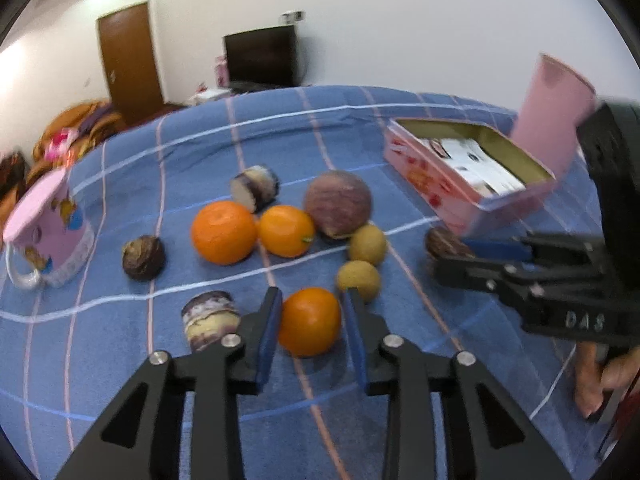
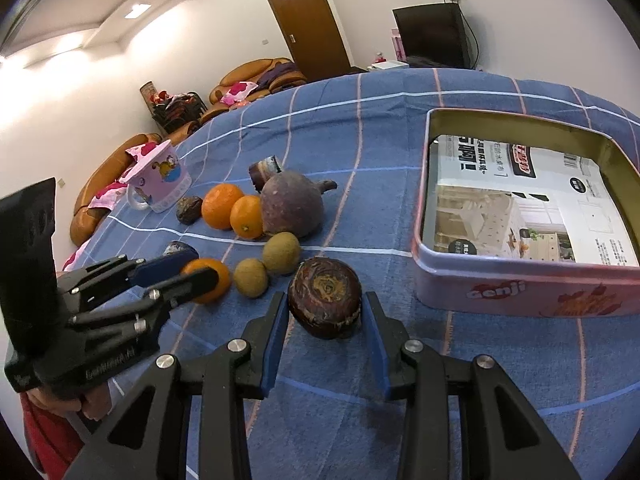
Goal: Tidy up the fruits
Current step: 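Grasp the dark brown fruit with the right tool while the left tool grasps an orange, then carry the brown fruit and orange into the tin box and open both tools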
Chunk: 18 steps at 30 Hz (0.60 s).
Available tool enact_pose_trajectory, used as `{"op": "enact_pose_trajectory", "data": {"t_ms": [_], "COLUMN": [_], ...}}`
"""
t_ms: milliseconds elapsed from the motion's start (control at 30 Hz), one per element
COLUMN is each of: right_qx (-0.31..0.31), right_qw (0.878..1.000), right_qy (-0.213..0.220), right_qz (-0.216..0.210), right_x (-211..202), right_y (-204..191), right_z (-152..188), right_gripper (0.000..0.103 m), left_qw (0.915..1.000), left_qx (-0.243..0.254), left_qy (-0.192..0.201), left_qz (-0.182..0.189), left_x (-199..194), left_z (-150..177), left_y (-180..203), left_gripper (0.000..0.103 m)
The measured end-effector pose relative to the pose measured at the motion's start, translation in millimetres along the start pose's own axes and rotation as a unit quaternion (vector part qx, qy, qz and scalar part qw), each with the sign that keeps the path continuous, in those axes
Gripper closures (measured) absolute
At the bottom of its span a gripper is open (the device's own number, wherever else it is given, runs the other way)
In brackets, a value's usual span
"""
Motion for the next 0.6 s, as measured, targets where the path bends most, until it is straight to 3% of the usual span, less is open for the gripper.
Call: {"op": "enact_pose_trajectory", "data": {"t_ms": [67,133,200,267,333,500,600], "right_qx": [0.006,0.011,0.013,0.011,0.008,0.000,-0.008], "right_qw": [1.000,1.000,1.000,1.000,1.000,1.000,0.999], "right_qy": [-0.004,-0.006,-0.006,-0.005,-0.003,0.014,0.031], "right_qz": [-0.004,-0.006,-0.008,-0.009,-0.008,-0.004,-0.015], "right_x": [1,1,0,-1,-2,-9,-18], "right_y": [2,4,5,4,3,0,-3], "right_z": [0,0,0,2,2,2,1], "right_gripper": [0.064,0.064,0.064,0.064,0.064,0.064,0.064], "left_qw": [0.9999,0.9991,0.9989,0.9992,0.9991,0.9992,0.9988], "left_qx": [0.001,0.005,0.001,-0.004,-0.014,-0.021,-0.032], "left_qy": [-0.013,-0.019,-0.024,-0.026,-0.029,-0.023,0.015], "left_qz": [-0.010,-0.038,-0.041,-0.032,-0.027,-0.023,-0.034], "left_x": [6,12,16,18,19,16,3], "left_z": [-1,-2,-3,-4,-4,-2,-4], "left_y": [2,4,4,4,1,-1,-4], "left_gripper": [0.045,0.044,0.044,0.049,0.068,0.068,0.068]}}
Point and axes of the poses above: each gripper's, at about its wrist camera, not at the fingertips, and x roughly the way its jaws point, y to its right, z to its underside, the point moved 3 cm from there along x, roughly the way its jaws point, and after that the axes turned 13 degrees about -y, right-handed, at the moved point
